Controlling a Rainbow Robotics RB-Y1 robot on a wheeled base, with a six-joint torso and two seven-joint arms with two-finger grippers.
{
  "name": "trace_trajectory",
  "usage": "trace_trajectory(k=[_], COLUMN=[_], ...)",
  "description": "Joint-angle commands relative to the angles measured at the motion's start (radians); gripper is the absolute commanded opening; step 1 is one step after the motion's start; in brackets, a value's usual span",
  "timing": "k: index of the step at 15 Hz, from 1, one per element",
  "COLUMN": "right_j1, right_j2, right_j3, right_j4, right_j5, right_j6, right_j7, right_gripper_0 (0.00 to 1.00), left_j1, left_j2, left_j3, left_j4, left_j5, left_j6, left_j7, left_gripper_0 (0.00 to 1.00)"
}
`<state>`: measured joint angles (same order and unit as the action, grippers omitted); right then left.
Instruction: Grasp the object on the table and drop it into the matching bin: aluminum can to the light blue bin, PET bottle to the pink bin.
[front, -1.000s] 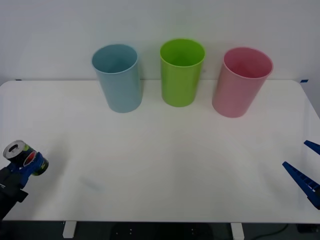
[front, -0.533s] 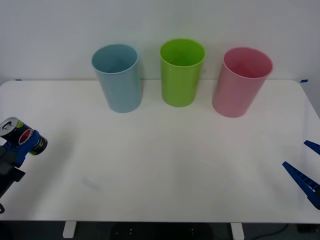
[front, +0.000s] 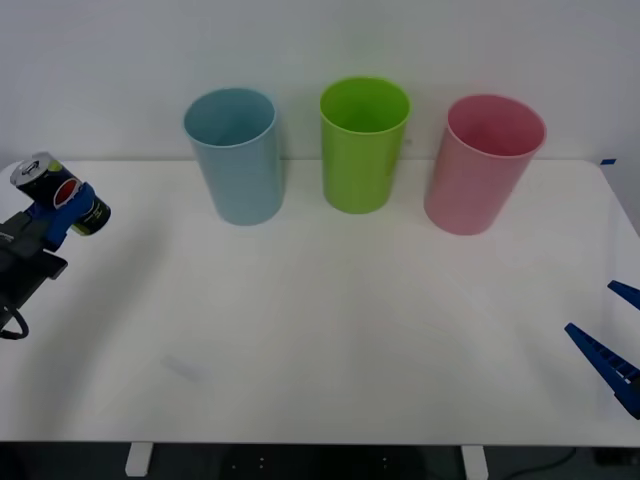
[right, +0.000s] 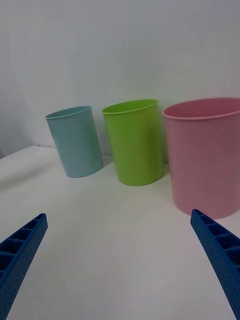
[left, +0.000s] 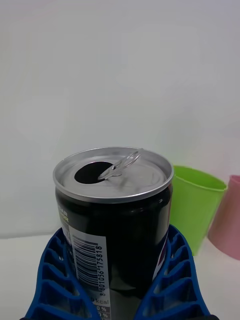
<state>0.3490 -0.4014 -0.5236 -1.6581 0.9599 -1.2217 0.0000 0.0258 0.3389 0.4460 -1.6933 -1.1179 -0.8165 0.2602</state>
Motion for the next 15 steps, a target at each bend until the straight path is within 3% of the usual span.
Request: trace_trajectory(k=[1, 4, 15], right_j1=[0.0, 0.0, 0.0], right_j2=[0.0, 0.0, 0.0], right_j3=[0.0, 0.0, 0.0], right_j4=[0.0, 0.0, 0.0], right_j5=[0.0, 0.0, 0.0], right_j6=[0.0, 0.0, 0.0], right_j7=[0.0, 0.0, 0.0], right_gripper_0=[1.0, 1.0, 1.0], left_j1=[-0.083, -0.179, -0.621], left_j2=[0.0, 0.0, 0.0], left_j3=[-0.029, -0.062, -0.124], left_j4=[0.001, 0.043, 0.468], left_j5=[-0.077, -0.149, -0.361], left_j6=[0.043, 0.092, 0.108], left_j7=[0.067, 0.086, 0.091], left_gripper_0=[0.0, 0.0, 0.0])
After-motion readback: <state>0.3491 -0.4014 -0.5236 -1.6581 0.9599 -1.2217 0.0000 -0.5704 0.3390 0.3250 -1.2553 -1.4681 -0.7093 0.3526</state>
